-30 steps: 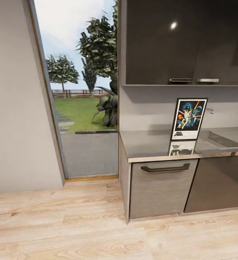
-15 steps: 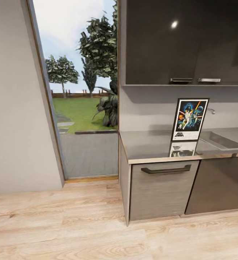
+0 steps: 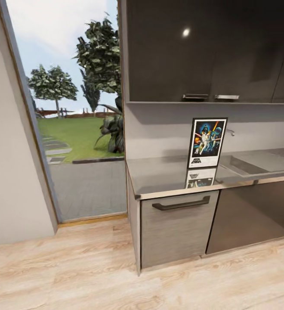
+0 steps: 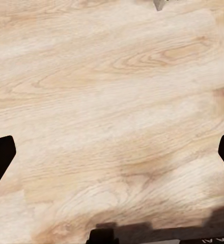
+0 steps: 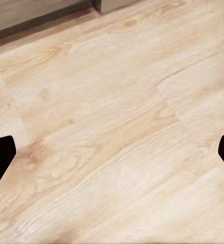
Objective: Pick up the poster from the kitchen countertop and hang it on one of the wall nails in the kitchen.
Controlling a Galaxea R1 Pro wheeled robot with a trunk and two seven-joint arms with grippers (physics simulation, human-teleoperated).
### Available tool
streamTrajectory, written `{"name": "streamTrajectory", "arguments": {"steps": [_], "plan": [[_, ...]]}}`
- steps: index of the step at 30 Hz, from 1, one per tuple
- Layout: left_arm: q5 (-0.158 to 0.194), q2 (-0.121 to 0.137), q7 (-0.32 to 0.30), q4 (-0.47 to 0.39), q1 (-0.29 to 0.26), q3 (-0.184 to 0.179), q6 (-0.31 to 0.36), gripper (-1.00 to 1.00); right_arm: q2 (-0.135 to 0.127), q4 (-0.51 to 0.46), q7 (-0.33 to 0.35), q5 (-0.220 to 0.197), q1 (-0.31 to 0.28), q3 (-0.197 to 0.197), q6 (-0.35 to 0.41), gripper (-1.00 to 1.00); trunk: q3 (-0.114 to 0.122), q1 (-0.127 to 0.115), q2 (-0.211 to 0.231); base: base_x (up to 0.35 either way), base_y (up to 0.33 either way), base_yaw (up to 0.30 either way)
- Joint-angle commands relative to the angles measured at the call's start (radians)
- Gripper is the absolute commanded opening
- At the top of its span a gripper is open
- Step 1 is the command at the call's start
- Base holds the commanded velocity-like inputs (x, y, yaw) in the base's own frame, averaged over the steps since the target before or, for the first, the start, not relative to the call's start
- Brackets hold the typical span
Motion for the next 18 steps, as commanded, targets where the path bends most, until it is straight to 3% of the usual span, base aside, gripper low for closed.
{"name": "streamTrajectory", "arguments": {"steps": [1,12,18], "plan": [[-0.01,-0.001,0.0,-0.002,0.001,0.002,-0.002,1.0,0.0,0.001,-0.001,0.001,-0.001,-0.001,-0.004,1.0,0.0,0.0,0.0,0.006,-0.185,-0.278],[-0.01,-0.001,-0.001,-0.002,0.001,0.001,-0.002,1.0,0.0,0.001,-0.001,0.001,-0.001,-0.002,-0.004,1.0,0.003,0.0,0.0,0.001,-0.278,-0.193],[-0.011,-0.005,-0.003,-0.054,0.001,-0.003,-0.004,1.0,0.0,0.001,-0.002,0.001,-0.001,-0.003,-0.004,1.0,0.006,0.0,0.0,0.0,-0.091,-0.293]]}}
